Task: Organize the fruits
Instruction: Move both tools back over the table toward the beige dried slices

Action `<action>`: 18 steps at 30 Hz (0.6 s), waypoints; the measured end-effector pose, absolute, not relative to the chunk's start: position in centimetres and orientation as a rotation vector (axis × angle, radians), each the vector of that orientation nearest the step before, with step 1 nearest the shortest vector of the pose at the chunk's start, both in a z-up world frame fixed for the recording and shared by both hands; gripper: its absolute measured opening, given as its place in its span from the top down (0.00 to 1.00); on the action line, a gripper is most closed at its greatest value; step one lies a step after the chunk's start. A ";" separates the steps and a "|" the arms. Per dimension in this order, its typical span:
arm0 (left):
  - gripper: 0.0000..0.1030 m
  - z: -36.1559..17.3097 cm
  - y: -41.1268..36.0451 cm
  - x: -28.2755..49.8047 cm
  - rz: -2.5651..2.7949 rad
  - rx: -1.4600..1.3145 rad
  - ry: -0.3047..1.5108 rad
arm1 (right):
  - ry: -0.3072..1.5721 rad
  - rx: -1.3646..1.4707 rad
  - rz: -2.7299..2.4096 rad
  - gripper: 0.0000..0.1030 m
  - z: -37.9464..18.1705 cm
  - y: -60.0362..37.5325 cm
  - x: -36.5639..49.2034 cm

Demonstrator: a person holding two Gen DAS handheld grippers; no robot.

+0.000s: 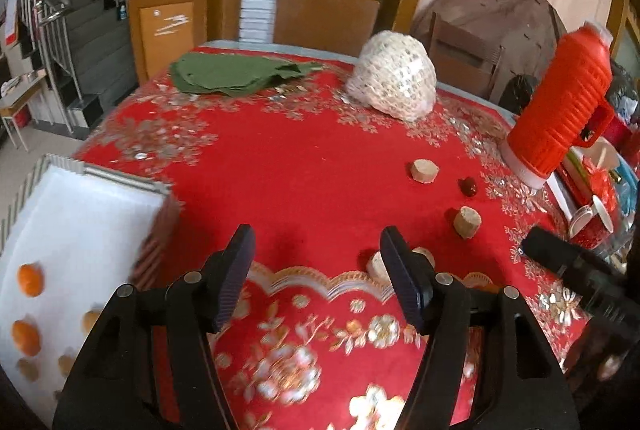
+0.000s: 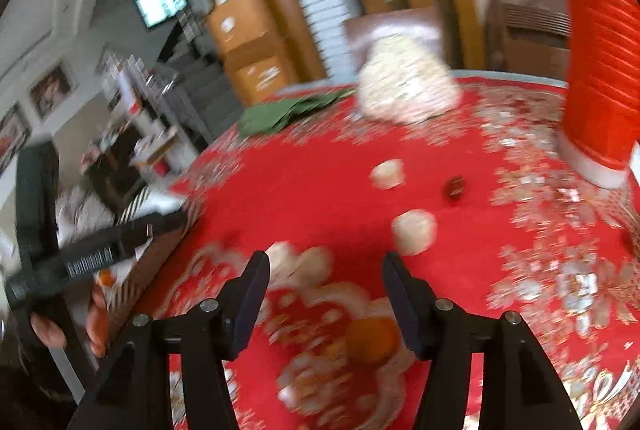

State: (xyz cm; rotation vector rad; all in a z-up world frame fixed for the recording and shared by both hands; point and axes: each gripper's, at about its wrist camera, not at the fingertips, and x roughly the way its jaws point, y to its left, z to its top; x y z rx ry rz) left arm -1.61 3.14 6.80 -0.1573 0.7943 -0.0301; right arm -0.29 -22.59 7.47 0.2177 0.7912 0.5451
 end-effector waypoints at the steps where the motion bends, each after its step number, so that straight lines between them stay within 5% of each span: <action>1: 0.37 6.4 2.9 -1.2 -0.022 -0.148 0.795 | 0.772 0.231 0.515 0.42 7.6 -23.8 0.2; 18: 0.29 2.9 1.9 2.0 -0.104 -0.157 0.800 | 0.819 0.188 0.296 0.37 4.0 -25.8 3.8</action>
